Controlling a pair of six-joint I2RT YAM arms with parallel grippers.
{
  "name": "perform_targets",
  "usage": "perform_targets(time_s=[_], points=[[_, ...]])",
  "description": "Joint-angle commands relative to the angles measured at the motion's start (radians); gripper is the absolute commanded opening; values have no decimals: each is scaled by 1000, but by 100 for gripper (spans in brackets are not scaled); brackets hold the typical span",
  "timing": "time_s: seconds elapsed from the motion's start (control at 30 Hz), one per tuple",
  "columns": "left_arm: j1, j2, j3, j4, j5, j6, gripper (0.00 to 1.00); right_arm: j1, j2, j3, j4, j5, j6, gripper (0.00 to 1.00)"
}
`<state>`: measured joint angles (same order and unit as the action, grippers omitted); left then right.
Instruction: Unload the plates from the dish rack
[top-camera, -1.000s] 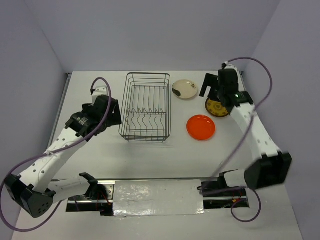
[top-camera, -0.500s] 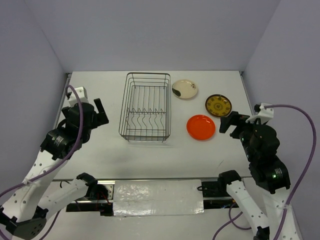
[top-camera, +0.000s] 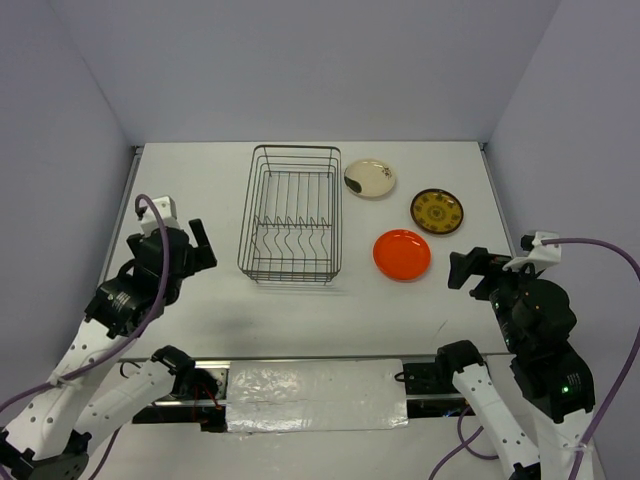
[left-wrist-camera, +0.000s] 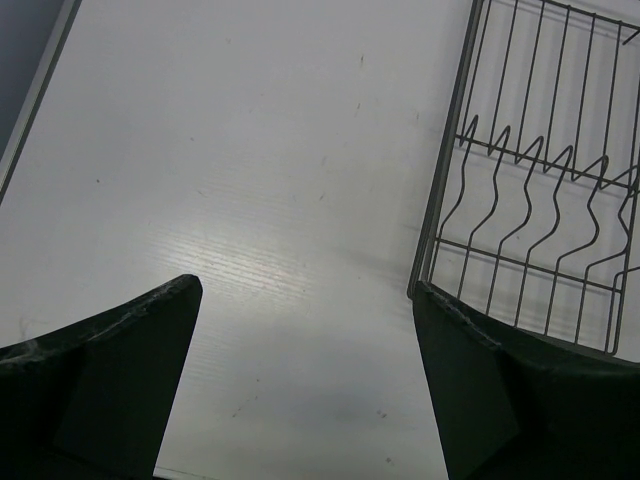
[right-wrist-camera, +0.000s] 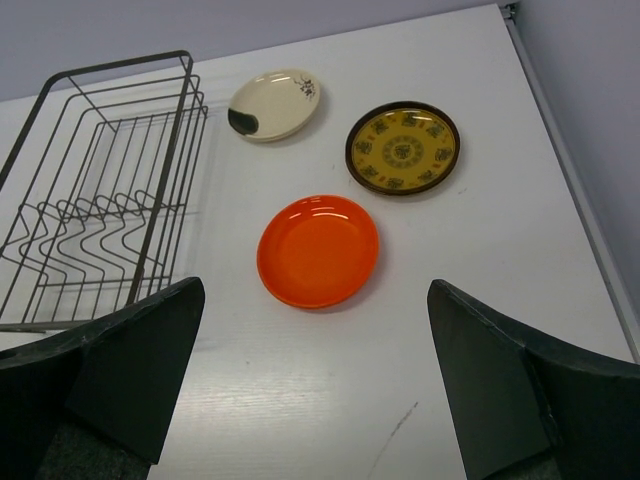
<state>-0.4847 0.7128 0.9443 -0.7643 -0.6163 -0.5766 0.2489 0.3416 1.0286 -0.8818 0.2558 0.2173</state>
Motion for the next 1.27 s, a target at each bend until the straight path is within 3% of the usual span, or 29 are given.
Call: perform_targets(time_s=[0.0,0.5,1.23], points=[[5,10,25,7,-33,-11,100,6,7,21,-8,19,-18,100],[5,-19,8,-6,-114,-42,100,6,37,14,10,-3,-16,100],[5,-47,-58,43,-117,-22,99,6,56,-2,40,-24,-13,100]])
